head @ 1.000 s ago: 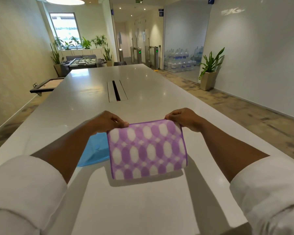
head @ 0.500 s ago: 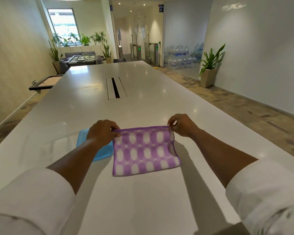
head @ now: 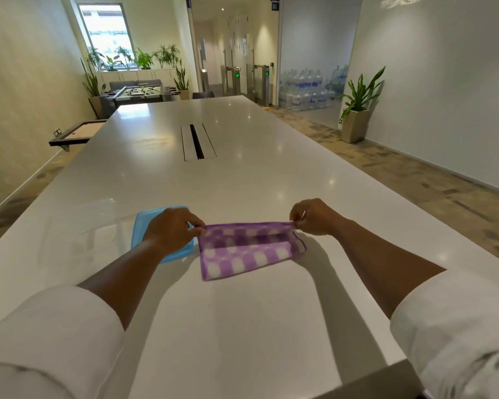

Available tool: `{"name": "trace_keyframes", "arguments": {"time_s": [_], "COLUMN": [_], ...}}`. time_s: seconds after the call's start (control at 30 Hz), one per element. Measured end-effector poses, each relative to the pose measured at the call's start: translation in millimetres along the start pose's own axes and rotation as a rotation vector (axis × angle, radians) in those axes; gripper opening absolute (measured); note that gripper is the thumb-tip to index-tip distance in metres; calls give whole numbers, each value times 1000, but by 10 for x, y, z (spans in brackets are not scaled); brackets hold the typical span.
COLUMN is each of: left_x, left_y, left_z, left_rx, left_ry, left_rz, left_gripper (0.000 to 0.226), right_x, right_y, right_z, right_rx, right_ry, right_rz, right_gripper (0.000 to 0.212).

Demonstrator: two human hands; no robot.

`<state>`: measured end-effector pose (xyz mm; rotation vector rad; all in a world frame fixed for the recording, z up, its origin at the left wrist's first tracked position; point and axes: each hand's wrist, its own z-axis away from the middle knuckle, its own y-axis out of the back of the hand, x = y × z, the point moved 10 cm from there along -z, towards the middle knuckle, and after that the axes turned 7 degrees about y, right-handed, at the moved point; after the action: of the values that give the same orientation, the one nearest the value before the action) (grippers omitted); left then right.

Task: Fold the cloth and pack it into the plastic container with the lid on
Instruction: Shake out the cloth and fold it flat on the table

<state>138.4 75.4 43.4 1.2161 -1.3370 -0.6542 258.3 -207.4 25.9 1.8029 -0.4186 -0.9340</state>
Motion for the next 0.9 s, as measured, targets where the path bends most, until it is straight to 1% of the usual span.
{"name": "trace_keyframes", "arguments": {"time_s": [0.03,0.1,0.27,0.37,0.47,0.6,0.7,0.77,0.8,0.83,0.9], "left_x": [9,9,-7,26,48,48,39,32,31,30,49], "left_y": [-75,-190,-375,-455,-540,-647,-713,-738,-740,-724,-648], "left_z": [36,103,209,273,332,403,436,442,437,421,357], "left_rx": [-77,-190,-346,-400,-429,-458,-495,-514,-510,-486,-375], "left_ry": [-30,-69,-92,-96,-96,-92,-86,-95,-101,-104,-114], "left_rz": [4,25,56,38,16,8,-7,-19,-21,-20,-26], "left_gripper": [10,11,17,17,18,17,16,15,14,17,31], "right_x": [40,63,9,35,82,139,172,193,191,184,155], "right_y": [-77,-146,-193,-252,-302,-333,-390,-449,-477,-500,-486], "right_z": [29,70,151,192,205,227,241,239,246,254,248], "right_rx": [-78,-161,-195,-191,-183,-174,-196,-229,-250,-273,-273], "right_ry": [-20,-30,-19,-38,-75,-137,-165,-176,-178,-180,-182], "right_rz": [31,94,147,152,159,111,77,99,123,148,180], "right_gripper": [12,13,16,19,19,21,19,12,9,11,18]}}
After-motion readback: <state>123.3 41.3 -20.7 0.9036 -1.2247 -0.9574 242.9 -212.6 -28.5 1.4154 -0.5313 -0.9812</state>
